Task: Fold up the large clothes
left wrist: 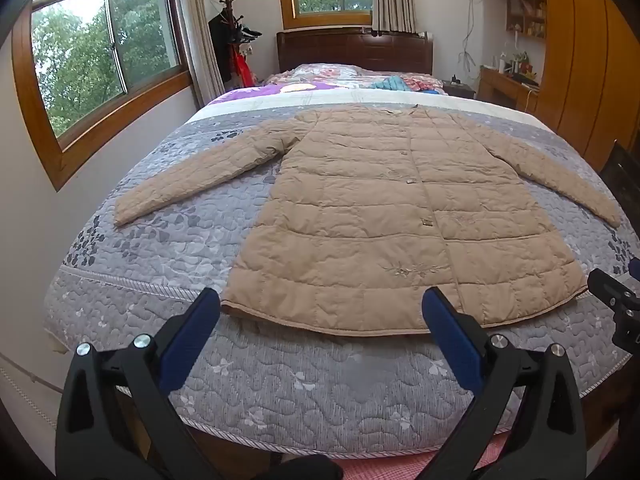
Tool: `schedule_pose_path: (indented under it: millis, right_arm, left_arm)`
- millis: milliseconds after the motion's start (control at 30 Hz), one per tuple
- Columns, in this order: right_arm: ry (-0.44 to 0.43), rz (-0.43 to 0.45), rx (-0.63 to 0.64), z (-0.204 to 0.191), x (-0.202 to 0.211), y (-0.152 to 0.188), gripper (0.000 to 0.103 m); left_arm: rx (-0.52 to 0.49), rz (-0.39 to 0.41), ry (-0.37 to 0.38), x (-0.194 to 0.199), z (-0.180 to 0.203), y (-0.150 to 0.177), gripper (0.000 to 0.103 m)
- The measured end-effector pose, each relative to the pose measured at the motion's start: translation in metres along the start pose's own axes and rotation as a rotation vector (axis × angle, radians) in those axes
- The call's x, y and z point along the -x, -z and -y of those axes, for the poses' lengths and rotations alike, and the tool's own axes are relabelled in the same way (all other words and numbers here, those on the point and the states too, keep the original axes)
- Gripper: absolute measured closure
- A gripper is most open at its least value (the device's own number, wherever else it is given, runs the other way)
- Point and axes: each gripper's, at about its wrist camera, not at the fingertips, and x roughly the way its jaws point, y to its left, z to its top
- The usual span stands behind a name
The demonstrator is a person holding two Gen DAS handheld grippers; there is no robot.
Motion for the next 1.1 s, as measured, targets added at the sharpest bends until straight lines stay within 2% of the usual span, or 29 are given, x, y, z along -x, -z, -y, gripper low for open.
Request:
schedule_pose_path:
  millis: [1100]
  right_arm:
    - [-0.005,0.009,0.002,-0.0013,-0.0009,0.0008,0.004]
  left_arm:
    - [-0.008,0.002,-0.008,-0.0016,-0.0032,-0.0047,0.003]
